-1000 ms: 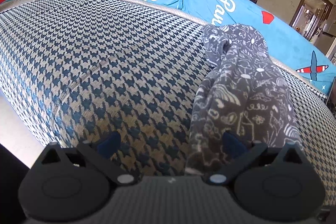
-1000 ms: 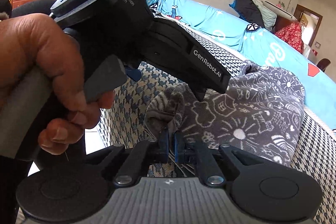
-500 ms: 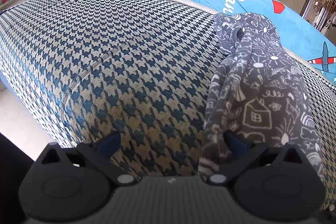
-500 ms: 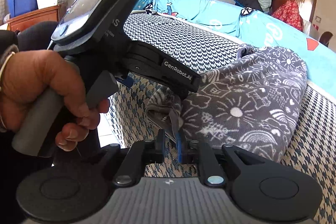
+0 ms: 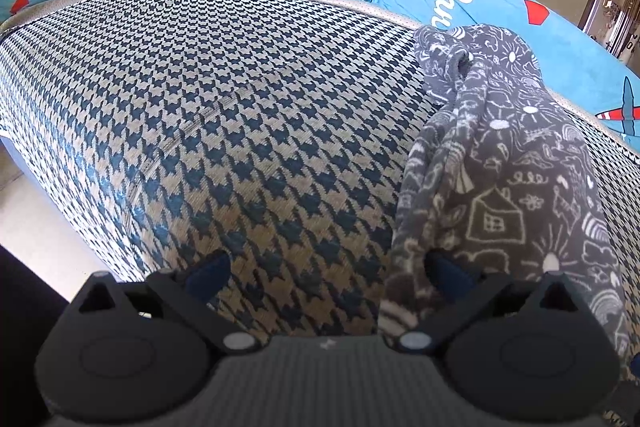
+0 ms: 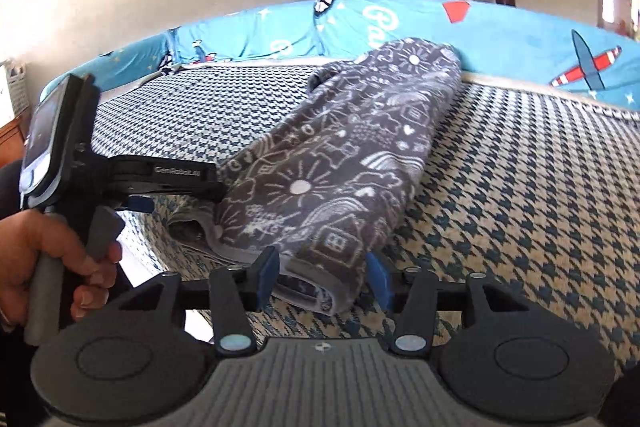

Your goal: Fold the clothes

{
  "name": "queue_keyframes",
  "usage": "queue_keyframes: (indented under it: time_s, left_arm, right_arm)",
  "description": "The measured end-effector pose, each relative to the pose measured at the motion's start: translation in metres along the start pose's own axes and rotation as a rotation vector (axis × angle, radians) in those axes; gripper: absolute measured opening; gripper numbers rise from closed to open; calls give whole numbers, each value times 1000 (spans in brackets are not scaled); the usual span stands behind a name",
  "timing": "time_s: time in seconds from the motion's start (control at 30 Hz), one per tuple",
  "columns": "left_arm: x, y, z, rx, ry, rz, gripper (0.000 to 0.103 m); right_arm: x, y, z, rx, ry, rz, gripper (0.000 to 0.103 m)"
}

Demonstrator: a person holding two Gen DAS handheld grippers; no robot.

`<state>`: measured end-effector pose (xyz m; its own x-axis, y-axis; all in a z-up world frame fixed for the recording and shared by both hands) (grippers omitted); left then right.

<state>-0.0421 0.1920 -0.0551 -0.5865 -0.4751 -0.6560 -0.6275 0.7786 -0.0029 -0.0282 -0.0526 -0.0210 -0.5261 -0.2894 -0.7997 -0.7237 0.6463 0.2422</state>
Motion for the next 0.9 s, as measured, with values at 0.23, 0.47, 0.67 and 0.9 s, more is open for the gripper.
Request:
queue_keyframes:
  time_s: [0.23,0.47,0.67,0.9]
  left_arm:
    - [0,1,0,-10,-5,1,103]
    - [1,0,0,-17,-9,5,103]
    - [2,2,1,-3,0,-11,103]
    - [-2,5,-7,15,-32,-53,103]
  right_arm:
    - [5,-29,0,-146,-48,352,52]
    - [8,-46,5,-146,-77,484,56]
    - [16,-35,25,-145,-32,459,43]
    - [12,-25,16,-158,-49,365,20]
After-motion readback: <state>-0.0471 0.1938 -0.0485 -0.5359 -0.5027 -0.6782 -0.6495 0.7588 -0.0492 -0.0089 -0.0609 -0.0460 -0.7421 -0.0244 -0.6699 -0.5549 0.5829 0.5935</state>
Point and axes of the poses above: each gripper's, at about its wrist camera, not at the fingertips, and z roughly the way its jaws point, y to its left, x to its underside, the point moved 8 cm from there along z, roughly the way its jaws point, and after that the axes turned 13 degrees about -x, right-handed, at the moved point
